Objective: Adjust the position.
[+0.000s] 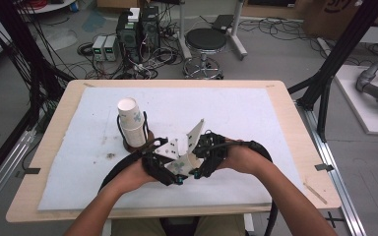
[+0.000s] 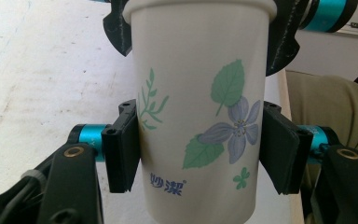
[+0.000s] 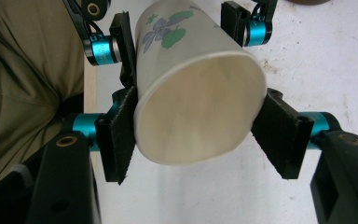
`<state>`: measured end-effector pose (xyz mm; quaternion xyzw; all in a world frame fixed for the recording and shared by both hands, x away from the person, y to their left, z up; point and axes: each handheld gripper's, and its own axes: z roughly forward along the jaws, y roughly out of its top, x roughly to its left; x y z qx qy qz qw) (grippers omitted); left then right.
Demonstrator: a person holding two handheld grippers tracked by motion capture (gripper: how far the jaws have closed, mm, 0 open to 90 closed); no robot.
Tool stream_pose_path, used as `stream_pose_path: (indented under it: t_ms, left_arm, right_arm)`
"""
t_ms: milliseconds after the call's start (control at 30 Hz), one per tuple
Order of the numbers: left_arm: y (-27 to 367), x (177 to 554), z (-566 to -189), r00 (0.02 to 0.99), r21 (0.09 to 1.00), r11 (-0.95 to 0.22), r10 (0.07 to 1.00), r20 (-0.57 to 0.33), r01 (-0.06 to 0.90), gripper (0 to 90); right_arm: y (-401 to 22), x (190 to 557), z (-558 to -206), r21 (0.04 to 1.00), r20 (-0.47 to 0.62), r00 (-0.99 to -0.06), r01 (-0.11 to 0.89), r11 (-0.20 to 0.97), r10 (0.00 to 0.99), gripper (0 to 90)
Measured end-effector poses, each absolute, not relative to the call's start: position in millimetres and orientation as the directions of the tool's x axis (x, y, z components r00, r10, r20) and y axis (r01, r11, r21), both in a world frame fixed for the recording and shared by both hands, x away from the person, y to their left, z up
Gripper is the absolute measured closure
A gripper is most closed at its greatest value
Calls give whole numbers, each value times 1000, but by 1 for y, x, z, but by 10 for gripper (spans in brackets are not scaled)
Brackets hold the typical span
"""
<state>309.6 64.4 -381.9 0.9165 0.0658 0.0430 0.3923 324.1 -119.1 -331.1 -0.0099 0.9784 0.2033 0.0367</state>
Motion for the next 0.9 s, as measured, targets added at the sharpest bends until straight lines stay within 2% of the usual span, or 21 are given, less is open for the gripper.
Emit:
stream_pose_path:
  t_ms: [567,700,900]
  left_arm:
    - [64,310,-383,987,744,-661,161,7,102,374]
    - [71,310,-387,981,793,-593,192,-25,137,376]
    - [85,312,-397,969,853,-489,237,-74,184,375]
  right_arm:
    - [-125,326,-331,447,-51,-999,-13,895,11,334]
    - [-133,329,-327,540,-51,-995,42,840,83,209]
    - [-158,330,-317,671,-2,-986,123,731,168,207]
